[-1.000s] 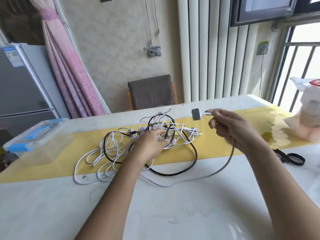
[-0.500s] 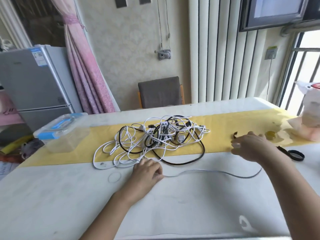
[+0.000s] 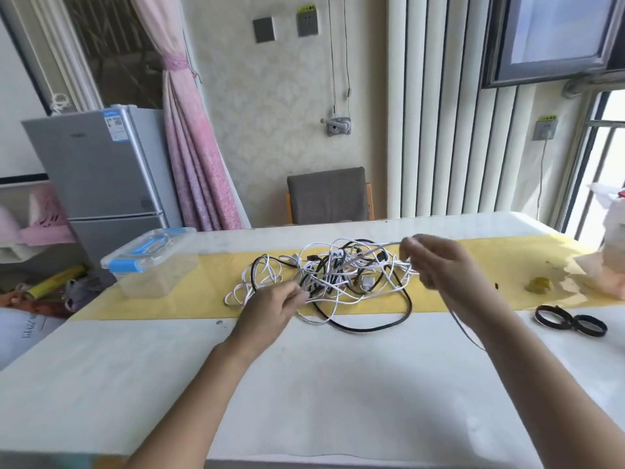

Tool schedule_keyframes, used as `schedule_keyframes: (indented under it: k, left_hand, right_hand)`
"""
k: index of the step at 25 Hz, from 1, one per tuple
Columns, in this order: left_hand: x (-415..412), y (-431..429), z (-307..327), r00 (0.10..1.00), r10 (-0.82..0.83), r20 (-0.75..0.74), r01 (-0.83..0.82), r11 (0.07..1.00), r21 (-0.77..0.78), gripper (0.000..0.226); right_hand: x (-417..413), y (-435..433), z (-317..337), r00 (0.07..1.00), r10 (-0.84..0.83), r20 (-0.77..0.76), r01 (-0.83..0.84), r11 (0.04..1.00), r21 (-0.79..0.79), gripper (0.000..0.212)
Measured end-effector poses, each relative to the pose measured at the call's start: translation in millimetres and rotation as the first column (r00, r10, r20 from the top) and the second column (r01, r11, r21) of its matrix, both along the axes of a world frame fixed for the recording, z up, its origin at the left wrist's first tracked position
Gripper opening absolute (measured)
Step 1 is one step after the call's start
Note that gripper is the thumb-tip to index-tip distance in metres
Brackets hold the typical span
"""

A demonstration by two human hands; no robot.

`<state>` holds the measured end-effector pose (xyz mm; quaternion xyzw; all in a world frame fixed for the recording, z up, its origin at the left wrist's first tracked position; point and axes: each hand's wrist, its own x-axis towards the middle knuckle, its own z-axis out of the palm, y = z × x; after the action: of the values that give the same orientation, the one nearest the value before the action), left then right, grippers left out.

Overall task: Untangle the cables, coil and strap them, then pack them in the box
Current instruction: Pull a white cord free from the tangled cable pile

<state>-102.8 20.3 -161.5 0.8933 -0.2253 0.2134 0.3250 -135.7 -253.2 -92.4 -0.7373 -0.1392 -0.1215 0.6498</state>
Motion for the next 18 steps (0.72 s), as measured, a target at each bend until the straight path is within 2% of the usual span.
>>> schedule_keyframes:
  k: [2, 3, 4, 6, 8, 9, 11, 12, 13, 14, 15, 16, 17, 18]
  left_hand:
    - [24.2, 37.9, -7.8, 0.979, 0.194, -0.058, -0.196, 0.98, -0.034, 0.031]
    - [34.4, 55.4, -11.5, 0.955, 0.283, -0.086, -0.289, 0.956, -0.058, 0.029]
    - [41.1, 69.7, -13.0, 0.929, 0.354, -0.105, -0.363, 0.927, -0.094, 0.026]
    - [49.1, 85.2, -11.7, 0.875, 0.456, -0.159, -0.482, 0.846, -0.226, 0.028]
    - [51.4, 82.6, 0.9, 0.838, 0.52, -0.164, -0.54, 0.754, -0.373, 0.035]
    - [50.2, 73.9, 13.3, 0.851, 0.512, -0.116, -0.508, 0.745, -0.432, 0.034]
    - [41.7, 45.0, 48.5, 0.919, 0.391, 0.047, -0.337, 0.843, -0.42, 0.029]
    - [34.3, 25.8, 69.1, 0.953, 0.283, 0.113, -0.229, 0.91, -0.345, 0.027]
    - [27.2, 6.4, 89.3, 0.976, 0.166, 0.137, -0.13, 0.961, -0.244, 0.027]
    - [21.4, -12.0, 107.7, 0.991, 0.063, 0.116, -0.048, 0.991, -0.128, 0.027]
    - [17.5, -28.5, 122.3, 0.998, -0.009, 0.063, 0.01, 1.0, -0.008, 0.029]
    - [14.2, -42.8, 132.1, 0.999, -0.05, -0.003, 0.05, 0.992, 0.114, 0.031]
    - [11.6, -53.3, 136.9, 0.996, -0.072, -0.06, 0.083, 0.974, 0.21, 0.033]
    - [9.9, -59.3, 137.7, 0.991, -0.084, -0.1, 0.108, 0.956, 0.273, 0.035]
  right_hand:
    - [14.2, -30.0, 15.0, 0.978, -0.21, -0.005, 0.201, 0.928, 0.314, 0.032]
    - [21.1, -42.8, 18.2, 0.95, -0.311, -0.028, 0.299, 0.879, 0.372, 0.032]
    - [24.0, -51.6, 19.4, 0.914, -0.402, -0.042, 0.391, 0.851, 0.351, 0.032]
    - [29.7, -60.8, 11.6, 0.851, -0.524, -0.038, 0.525, 0.843, 0.119, 0.028]
    - [34.9, -59.7, -4.0, 0.854, -0.52, -0.011, 0.506, 0.836, -0.212, 0.025]
    - [39.5, -57.2, -12.6, 0.867, -0.498, -0.015, 0.458, 0.809, -0.37, 0.023]
    - [46.3, -45.0, -23.5, 0.869, -0.494, 0.023, 0.409, 0.692, -0.595, 0.026]
    - [47.5, -36.9, -24.7, 0.883, -0.463, 0.072, 0.401, 0.668, -0.627, 0.035]
    - [47.4, -26.9, -22.9, 0.913, -0.393, 0.108, 0.375, 0.706, -0.601, 0.041]
    - [47.0, -16.1, -17.8, 0.949, -0.301, 0.097, 0.308, 0.812, -0.496, 0.04]
    - [44.2, -3.7, -9.8, 0.986, -0.162, 0.038, 0.165, 0.928, -0.333, 0.033]
    - [41.3, 7.7, -2.4, 0.999, 0.03, -0.039, -0.037, 0.985, -0.169, 0.029]
    - [38.4, 16.5, 3.5, 0.977, 0.2, -0.072, -0.205, 0.976, -0.072, 0.036]
    - [35.5, 21.7, 8.0, 0.94, 0.329, -0.093, -0.334, 0.942, -0.046, 0.041]
